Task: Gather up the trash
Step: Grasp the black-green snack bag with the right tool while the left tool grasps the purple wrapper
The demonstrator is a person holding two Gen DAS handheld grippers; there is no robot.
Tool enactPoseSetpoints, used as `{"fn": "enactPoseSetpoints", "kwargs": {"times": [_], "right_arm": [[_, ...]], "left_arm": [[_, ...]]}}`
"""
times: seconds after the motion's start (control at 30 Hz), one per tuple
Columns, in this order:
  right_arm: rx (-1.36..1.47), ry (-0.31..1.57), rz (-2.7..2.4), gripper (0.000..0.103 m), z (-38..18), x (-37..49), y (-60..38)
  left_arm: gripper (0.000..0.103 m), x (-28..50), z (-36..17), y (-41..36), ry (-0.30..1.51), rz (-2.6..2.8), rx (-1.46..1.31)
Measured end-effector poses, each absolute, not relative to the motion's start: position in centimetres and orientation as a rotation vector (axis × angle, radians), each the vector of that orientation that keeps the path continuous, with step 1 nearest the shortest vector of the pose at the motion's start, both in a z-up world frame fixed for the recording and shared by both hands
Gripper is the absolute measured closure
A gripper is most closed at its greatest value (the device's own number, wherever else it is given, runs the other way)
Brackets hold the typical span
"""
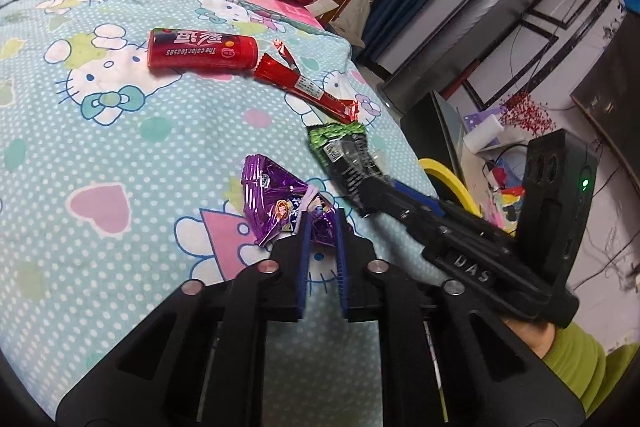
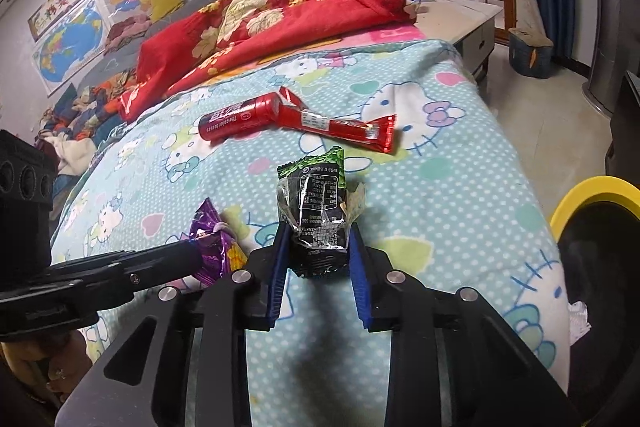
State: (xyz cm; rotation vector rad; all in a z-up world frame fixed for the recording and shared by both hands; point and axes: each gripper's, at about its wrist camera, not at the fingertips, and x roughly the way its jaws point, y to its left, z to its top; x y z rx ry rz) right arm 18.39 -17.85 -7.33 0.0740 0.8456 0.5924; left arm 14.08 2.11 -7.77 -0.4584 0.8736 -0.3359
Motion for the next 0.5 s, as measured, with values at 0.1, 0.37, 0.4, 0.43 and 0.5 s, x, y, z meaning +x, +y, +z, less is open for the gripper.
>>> {"fn": "enactPoseSetpoints", "kwargs": {"times": [0.1,0.37,0.4,0.43,0.5], "right_arm": [[0.074,0.834,0.586,0.076,-7.0,18.1,-18.4],[0.087,0.804,0.574,0.076,-5.8,17.3,-19.7],[0.090,0.801,0.571,0.076,-5.6,17.3,-20.0],[0.092,0.798,0.568,0.076,-5.5,17.2,-20.2],[0.097,0.793,0.562,0.076,-5.2,17.2,-20.7]], "left_arm": [[0.099,13.7,-7.5,1.6,0.865,-0.333,-0.433],[0.099,13.0,-5.9,1.3,0.824,-0.347,-0.413],[0.099,13.0,-5.7,1.2,0.817,-0.351,-0.411],[0.099,12.9,-5.5,1.1,0.813,-0.353,-0.410],[0.099,12.8,-5.0,0.8,0.802,-0.360,-0.406]]}}
